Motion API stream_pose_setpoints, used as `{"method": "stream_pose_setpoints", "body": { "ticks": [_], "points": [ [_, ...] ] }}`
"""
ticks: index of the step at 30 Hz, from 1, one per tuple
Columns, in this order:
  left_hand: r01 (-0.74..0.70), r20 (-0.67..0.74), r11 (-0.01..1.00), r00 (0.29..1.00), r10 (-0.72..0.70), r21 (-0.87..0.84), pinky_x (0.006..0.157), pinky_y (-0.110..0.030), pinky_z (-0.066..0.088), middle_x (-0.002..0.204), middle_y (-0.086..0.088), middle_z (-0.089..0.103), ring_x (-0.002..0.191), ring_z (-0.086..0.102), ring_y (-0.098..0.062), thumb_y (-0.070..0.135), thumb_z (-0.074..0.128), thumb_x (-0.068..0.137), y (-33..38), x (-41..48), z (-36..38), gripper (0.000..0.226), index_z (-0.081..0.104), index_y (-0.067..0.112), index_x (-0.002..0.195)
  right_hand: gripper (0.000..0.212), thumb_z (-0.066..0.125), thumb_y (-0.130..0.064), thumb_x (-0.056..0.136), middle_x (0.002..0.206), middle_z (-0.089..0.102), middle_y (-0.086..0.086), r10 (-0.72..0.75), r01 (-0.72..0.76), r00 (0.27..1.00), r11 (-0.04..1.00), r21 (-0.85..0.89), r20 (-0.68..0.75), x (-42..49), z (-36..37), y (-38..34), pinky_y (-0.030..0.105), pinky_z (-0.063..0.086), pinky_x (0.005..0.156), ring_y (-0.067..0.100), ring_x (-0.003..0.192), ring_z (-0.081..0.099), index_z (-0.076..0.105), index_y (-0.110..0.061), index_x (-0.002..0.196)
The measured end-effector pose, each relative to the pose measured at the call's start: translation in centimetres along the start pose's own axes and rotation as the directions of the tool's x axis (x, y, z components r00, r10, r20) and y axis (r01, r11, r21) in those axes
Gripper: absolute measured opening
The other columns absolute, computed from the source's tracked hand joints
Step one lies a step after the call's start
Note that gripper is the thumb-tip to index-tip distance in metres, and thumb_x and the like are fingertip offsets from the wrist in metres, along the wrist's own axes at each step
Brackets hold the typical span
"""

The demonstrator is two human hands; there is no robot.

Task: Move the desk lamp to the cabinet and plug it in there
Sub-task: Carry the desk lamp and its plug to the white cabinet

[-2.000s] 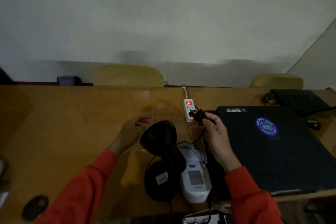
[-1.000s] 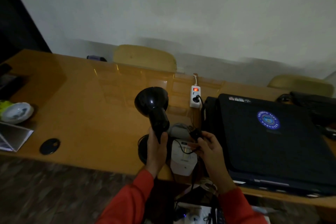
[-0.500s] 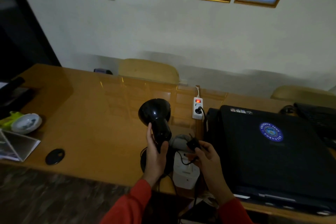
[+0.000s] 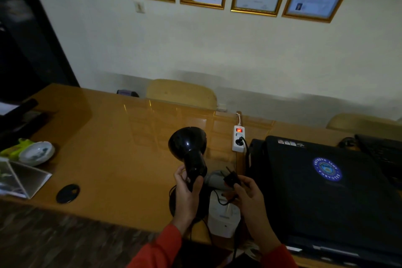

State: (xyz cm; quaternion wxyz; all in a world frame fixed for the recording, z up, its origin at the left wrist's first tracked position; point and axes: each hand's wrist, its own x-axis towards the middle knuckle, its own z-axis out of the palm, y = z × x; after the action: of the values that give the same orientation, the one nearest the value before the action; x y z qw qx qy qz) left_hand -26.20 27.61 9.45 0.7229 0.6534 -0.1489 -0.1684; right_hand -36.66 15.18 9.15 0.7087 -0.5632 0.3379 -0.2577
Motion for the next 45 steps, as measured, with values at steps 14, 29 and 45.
{"method": "stream_pose_setpoints", "body": {
  "ticks": [14, 29, 45],
  "points": [
    [0.003, 0.097, 1.0, 0.995, 0.0, -0.022, 0.077, -0.02, 0.052, 0.112, -0.002, 0.064, 0.104, 0.062, -0.016, 0.06, 0.051, 0.081, 1.3, 1.9, -2.3, 0.051, 0.052, 0.028, 0.122, 0.014, 0.053, -0.005, 0.092, 0.089, 0.075, 0.003, -0.084, 0.087, 0.996, 0.994, -0.073, 0.034, 0.8, -0.1, -2.9, 0.019, 0.054, 0.055, 0.012, 0.072, 0.071, 0.06, -0.012, 0.103],
    [-0.269, -0.129, 0.96, 0.957, 0.258, -0.076, 0.065, -0.034, 0.05, 0.074, 0.0, 0.067, 0.068, 0.059, -0.021, 0.086, 0.045, 0.062, 14.2, 2.3, -13.1, 0.078, 0.067, 0.02, 0.098, 0.015, 0.05, -0.008, 0.093, 0.086, 0.077, 0.005, -0.181, 0.158, 0.918, 0.983, 0.091, 0.353, -0.1, 9.6, -11.1, 0.027, 0.048, 0.052, 0.015, 0.05, 0.061, 0.056, -0.016, 0.104],
    [-0.392, -0.384, 0.913, 0.864, 0.324, -0.113, 0.054, -0.024, 0.049, 0.071, 0.001, 0.061, 0.06, 0.055, -0.012, 0.061, 0.031, 0.085, 23.4, -8.7, -31.9, 0.062, 0.058, 0.012, 0.11, 0.017, 0.05, -0.011, 0.092, 0.09, 0.076, 0.011, -0.188, -0.005, 0.658, 0.967, 0.254, 0.729, -9.9, 28.2, -14.5, 0.018, 0.037, 0.036, 0.012, 0.044, 0.053, 0.061, -0.019, 0.103]
  ]
}}
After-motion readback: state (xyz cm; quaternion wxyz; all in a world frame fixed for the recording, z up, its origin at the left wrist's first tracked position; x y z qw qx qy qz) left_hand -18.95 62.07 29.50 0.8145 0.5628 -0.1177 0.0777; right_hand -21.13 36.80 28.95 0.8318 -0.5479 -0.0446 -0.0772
